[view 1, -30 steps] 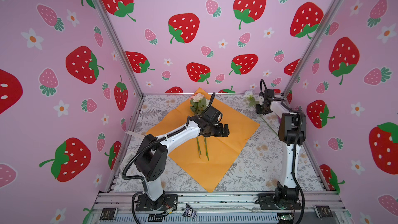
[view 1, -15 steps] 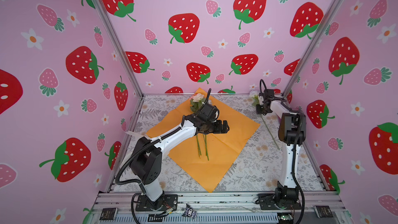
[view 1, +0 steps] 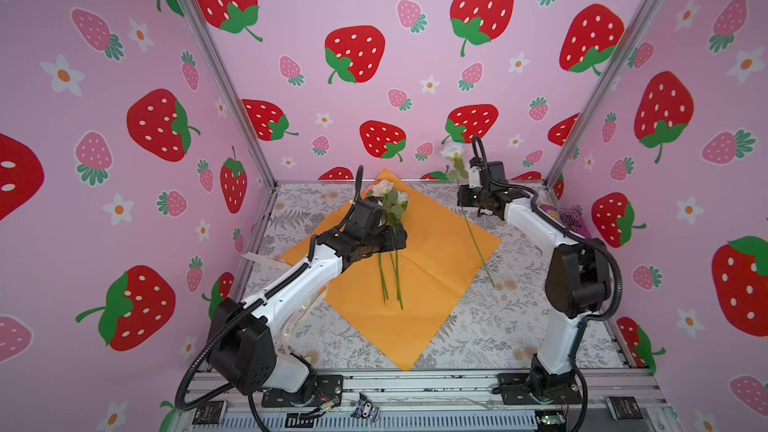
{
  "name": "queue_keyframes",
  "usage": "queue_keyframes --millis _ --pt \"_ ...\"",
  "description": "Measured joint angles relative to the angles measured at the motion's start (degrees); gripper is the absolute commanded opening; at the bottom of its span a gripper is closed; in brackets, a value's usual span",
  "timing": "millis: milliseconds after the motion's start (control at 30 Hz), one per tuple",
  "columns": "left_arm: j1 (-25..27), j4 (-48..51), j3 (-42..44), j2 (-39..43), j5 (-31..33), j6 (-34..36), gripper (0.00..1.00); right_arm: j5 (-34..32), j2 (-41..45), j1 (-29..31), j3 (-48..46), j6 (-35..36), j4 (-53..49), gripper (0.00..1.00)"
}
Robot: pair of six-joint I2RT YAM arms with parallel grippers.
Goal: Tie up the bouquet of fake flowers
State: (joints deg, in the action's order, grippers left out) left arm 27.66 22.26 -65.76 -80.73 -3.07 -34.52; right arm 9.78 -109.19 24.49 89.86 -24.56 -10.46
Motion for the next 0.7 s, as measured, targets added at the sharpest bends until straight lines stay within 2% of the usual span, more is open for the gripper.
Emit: queue_keyframes --millis 133,300,567,633,700 --pt "-8.8 -0.1 6.8 5.0 -0.9 -1.0 0.99 5.5 -3.6 6.2 -2.1 -12.1 9.6 0.0" --pt "-15.4 1.3 12.5 9.0 -2.8 -1.5 0.99 8.3 -12.5 9.0 0.9 -20.8 13.9 0.01" --pt "-18.2 1.6 15.2 11.4 -6.1 -1.8 0.99 10.8 -19.8 11.6 5.2 -26.4 15.3 0.04" --pt "-18.2 1.5 15.4 11.4 -7.1 -1.9 0.99 11.1 -20.8 12.2 6.7 -27.1 15.7 0.07" --pt "-18.2 1.4 15.5 11.4 -7.8 -2.0 0.99 11.1 -21.7 12.6 8.4 -27.3 15.9 0.05"
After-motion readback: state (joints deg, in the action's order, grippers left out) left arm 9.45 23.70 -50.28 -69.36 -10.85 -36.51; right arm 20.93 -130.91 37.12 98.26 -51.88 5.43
